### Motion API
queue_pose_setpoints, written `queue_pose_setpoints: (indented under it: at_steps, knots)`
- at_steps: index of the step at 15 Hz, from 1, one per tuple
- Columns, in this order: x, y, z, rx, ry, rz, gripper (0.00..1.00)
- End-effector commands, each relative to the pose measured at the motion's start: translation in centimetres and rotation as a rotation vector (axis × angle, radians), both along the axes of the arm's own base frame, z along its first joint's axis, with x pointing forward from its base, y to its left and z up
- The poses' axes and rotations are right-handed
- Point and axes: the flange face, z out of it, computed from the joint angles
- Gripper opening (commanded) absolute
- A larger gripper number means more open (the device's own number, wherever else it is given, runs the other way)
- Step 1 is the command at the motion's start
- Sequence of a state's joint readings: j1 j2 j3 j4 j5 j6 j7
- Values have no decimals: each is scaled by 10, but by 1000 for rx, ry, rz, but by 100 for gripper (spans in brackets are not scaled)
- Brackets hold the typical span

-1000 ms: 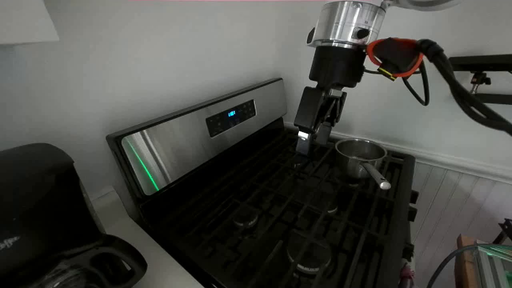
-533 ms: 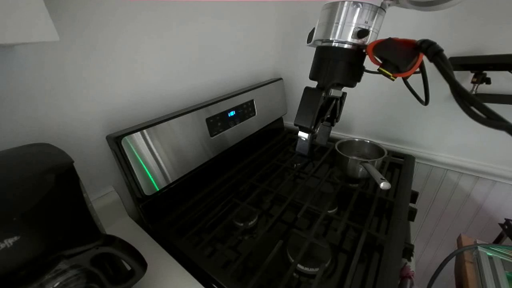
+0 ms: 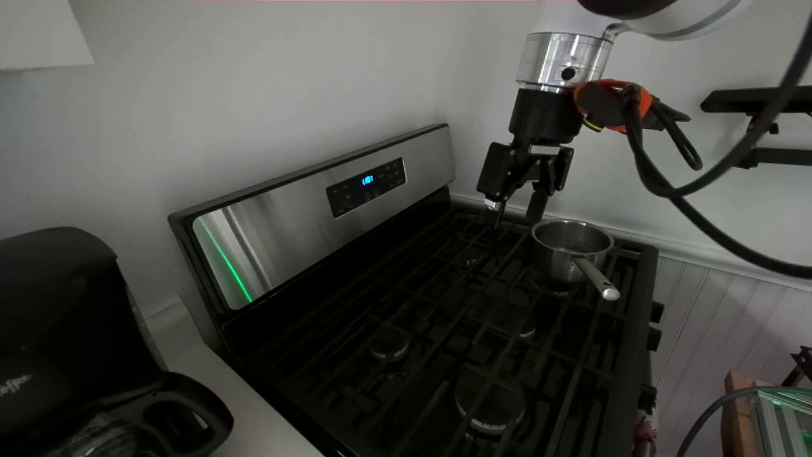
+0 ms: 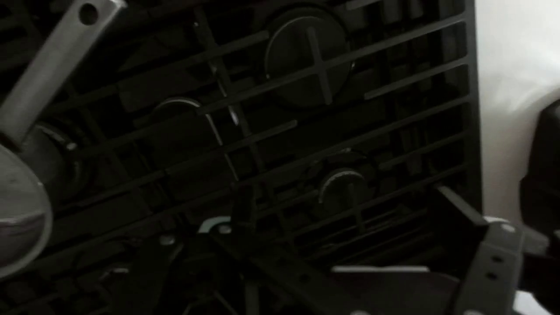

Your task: Move the silver pot to the left

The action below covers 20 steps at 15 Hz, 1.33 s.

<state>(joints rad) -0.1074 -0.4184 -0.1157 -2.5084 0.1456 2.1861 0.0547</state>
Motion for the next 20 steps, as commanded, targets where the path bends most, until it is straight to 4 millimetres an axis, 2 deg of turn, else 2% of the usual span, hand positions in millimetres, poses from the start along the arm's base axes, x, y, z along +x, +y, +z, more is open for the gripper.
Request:
queue_pose_setpoints:
  at_steps: [1, 4, 7, 13, 17, 18, 19, 20]
  knots:
    - [-3, -47, -21, -90, 48, -166, 100]
    - [-14, -85, -40, -157, 98, -301, 100]
    - [-27, -113, -63, -169, 176, -453, 100]
    - [-45, -129, -109, -110, 337, -672, 100]
    - [-50, -140, -125, -64, 357, -737, 100]
    - [-51, -142, -128, -54, 365, -748, 96]
    - [-52, -143, -131, -45, 372, -757, 82]
    - [-52, -145, -133, -36, 377, -766, 75]
